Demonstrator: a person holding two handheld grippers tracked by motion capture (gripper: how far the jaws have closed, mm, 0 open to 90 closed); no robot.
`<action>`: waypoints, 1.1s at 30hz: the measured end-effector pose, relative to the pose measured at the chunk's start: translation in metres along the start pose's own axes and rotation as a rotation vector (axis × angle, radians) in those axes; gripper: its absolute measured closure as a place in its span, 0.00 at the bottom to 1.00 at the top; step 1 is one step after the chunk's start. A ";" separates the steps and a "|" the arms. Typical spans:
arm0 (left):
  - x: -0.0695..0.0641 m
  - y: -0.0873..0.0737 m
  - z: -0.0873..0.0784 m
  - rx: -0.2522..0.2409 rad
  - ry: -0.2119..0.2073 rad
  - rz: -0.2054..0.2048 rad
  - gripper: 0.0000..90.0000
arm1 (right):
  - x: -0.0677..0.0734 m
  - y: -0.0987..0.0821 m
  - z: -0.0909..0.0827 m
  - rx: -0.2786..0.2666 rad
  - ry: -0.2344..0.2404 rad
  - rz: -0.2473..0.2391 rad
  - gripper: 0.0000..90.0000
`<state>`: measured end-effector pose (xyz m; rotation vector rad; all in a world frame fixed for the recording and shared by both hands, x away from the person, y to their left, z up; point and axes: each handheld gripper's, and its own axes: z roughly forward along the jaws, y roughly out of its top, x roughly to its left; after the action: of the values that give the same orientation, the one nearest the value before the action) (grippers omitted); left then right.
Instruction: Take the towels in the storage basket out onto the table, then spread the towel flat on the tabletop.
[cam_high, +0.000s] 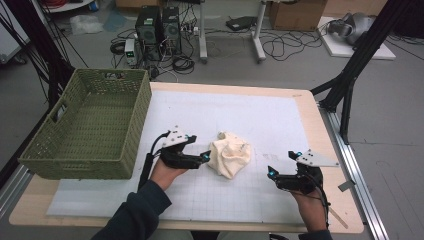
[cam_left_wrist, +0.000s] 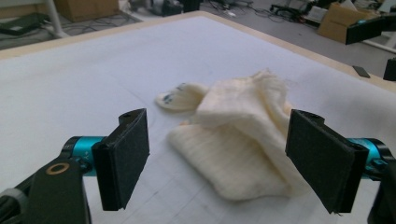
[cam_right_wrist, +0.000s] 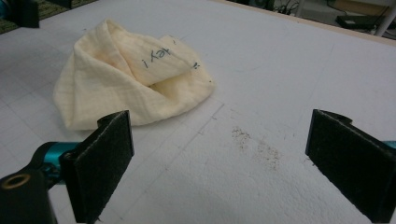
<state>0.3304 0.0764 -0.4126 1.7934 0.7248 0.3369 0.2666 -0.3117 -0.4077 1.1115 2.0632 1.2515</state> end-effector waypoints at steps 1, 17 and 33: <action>0.003 -0.001 -0.007 -0.009 0.012 0.000 0.24 | 0.000 0.000 0.000 0.000 0.000 0.000 0.08; 0.030 -0.025 -0.053 -0.084 0.078 -0.034 0.23 | 0.003 0.002 0.011 0.023 0.003 -0.001 0.08; 0.032 -0.028 -0.060 -0.092 0.106 -0.070 0.24 | 0.000 0.001 0.010 0.021 -0.008 -0.001 0.08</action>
<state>0.3130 0.1467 -0.4218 1.6690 0.8311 0.4145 0.2742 -0.3061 -0.4116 1.1231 2.0755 1.2258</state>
